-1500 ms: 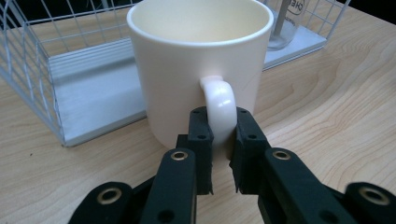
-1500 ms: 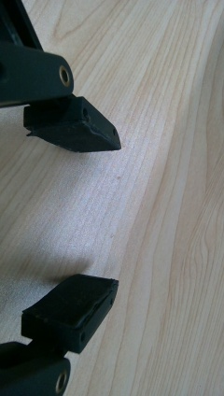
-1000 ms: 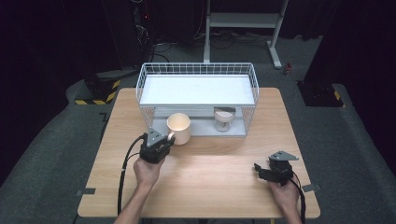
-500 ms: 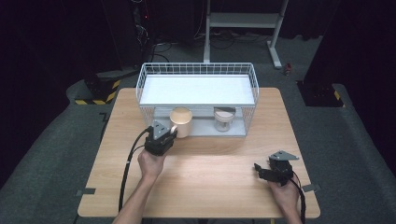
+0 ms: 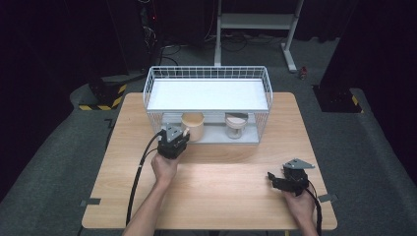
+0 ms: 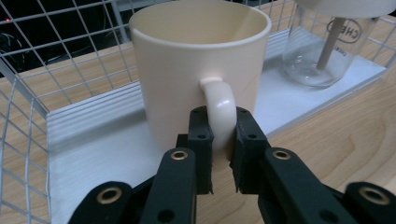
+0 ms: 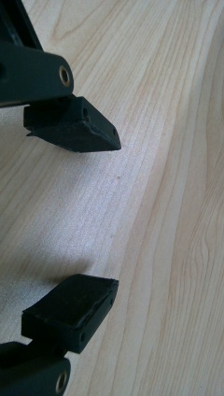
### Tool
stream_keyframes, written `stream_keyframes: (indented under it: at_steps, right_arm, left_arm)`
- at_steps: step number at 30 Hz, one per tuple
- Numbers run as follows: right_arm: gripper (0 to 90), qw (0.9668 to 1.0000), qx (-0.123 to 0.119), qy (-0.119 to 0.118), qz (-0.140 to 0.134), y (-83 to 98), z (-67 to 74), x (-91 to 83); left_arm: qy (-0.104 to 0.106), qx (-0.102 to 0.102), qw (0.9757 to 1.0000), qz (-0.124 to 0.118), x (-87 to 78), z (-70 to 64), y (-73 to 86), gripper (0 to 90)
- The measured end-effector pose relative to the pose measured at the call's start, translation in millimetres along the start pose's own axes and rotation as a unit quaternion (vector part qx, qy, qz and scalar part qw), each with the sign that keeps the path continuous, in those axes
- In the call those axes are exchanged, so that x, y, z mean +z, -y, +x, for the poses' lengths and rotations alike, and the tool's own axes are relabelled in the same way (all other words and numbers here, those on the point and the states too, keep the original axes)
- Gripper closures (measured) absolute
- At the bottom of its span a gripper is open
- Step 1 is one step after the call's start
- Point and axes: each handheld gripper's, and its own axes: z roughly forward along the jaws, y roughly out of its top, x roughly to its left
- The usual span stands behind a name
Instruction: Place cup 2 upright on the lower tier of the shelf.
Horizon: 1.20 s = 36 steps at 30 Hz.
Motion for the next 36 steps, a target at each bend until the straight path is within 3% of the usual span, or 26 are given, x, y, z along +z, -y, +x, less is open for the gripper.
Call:
stream_keyframes:
  at_steps: [7, 15, 26, 29, 31, 36]
  right_arm:
    - [28.2, 1.0000, 0.006, 0.003, 0.002, 0.2, 1.3, -0.5]
    - [28.2, 1.0000, 0.006, 0.001, 0.002, 0.2, 0.9, -0.4]
    - [28.2, 1.0000, 0.006, 0.001, 0.002, 0.2, 0.8, -0.3]
    - [28.3, 1.0000, 0.005, 0.001, 0.002, 0.3, 0.9, -0.4]
    - [28.2, 1.0000, 0.007, 0.001, 0.002, 0.3, 1.1, -0.4]
    - [28.2, 1.0000, 0.007, 0.001, 0.002, 0.3, 0.9, -0.4]
  left_arm:
    - [-0.015, 0.001, 0.9999, -0.002, 12.3, -0.7, 3.5, 80.3]
    - [-0.014, 0.006, 0.9999, 0.003, 18.8, 0.1, 5.9, 80.2]
    - [-0.023, -0.018, 0.9995, 0.014, 26.1, 8.4, 9.5, 80.0]
    - [-0.026, -0.014, 0.9994, 0.015, 27.2, 9.9, 9.3, 80.0]
    - [-0.025, -0.027, 0.9992, 0.017, 28.9, 10.7, 8.5, 80.0]
    - [-0.044, -0.005, 0.9986, 0.029, 33.5, 5.5, 4.7, 79.9]
